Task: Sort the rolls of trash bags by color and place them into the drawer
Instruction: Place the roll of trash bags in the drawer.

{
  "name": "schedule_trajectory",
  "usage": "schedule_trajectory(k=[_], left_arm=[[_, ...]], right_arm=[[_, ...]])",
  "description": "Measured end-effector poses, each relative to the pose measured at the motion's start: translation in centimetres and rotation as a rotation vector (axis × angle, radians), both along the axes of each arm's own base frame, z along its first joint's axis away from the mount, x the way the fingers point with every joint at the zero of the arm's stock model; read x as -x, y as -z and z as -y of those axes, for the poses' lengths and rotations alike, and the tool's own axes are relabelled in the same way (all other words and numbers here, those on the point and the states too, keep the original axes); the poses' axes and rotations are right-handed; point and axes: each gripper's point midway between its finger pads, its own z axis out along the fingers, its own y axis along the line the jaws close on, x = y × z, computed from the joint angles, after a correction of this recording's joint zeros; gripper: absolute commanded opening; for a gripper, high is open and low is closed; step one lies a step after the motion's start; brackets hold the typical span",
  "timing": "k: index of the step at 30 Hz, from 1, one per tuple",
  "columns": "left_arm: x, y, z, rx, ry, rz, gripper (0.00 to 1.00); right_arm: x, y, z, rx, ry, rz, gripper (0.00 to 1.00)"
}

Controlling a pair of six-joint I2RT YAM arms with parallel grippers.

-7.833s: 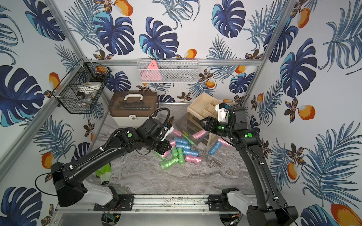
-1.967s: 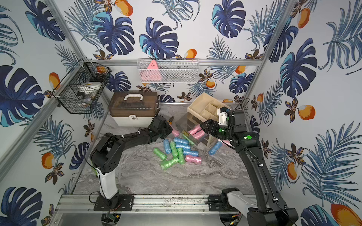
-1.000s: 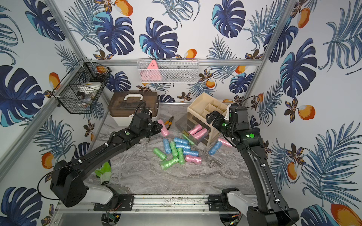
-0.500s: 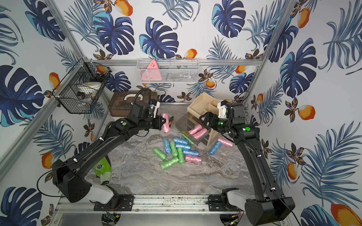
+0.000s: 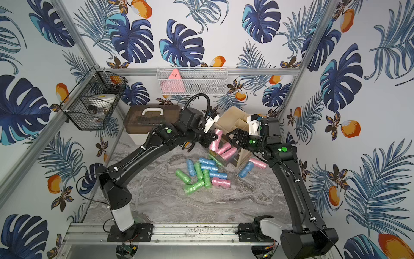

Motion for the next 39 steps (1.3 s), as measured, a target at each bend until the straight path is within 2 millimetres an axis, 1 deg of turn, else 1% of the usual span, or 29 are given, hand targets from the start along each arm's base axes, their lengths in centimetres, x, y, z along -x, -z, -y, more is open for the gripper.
schedule_trajectory(k=[2, 6, 11, 17, 23, 28, 34, 37, 39], left_arm=[[-0.2, 0.5, 1.1, -0.013, 0.028, 0.0, 0.08], [-0.6, 2.0, 2.3, -0.051, 0.059, -0.005, 0.08], [-1.0, 3.3, 4.0, -0.077, 0.096, -0.009, 0.08], [-1.0, 4.6, 5.3, -0.113, 0.128, -0.014, 0.09], [-1.0, 5.8, 5.5, -0.159, 0.138, -0.006, 0.08], [-1.5, 5.6, 4.6, -0.199, 0.098, 0.028, 0.07], [-2.0, 3.1, 3.4, -0.228, 0.071, 0.126, 0.08], [-2.6, 2.4, 3.0, -0.252, 0.062, 0.171, 0.08], [-3.0, 2.4, 3.0, -0.27, 0.059, 0.191, 0.08]], right_arm=[[0.2, -0.4, 0.0, 0.001, -0.003, 0.013, 0.94], [0.5, -1.3, 0.1, 0.009, -0.007, 0.047, 0.94], [0.3, -1.3, 0.4, 0.023, 0.006, 0.055, 0.94], [-0.1, -0.9, 0.5, 0.032, 0.014, 0.044, 0.94], [-0.1, -0.9, 0.5, 0.031, 0.014, 0.043, 0.94], [-0.1, -0.6, 0.5, 0.03, 0.011, 0.036, 0.94], [-0.1, -0.6, 0.3, 0.023, 0.006, 0.031, 0.94], [-0.1, -0.5, 0.3, 0.021, 0.004, 0.03, 0.94], [-0.1, -0.5, 0.3, 0.019, 0.006, 0.03, 0.94]])
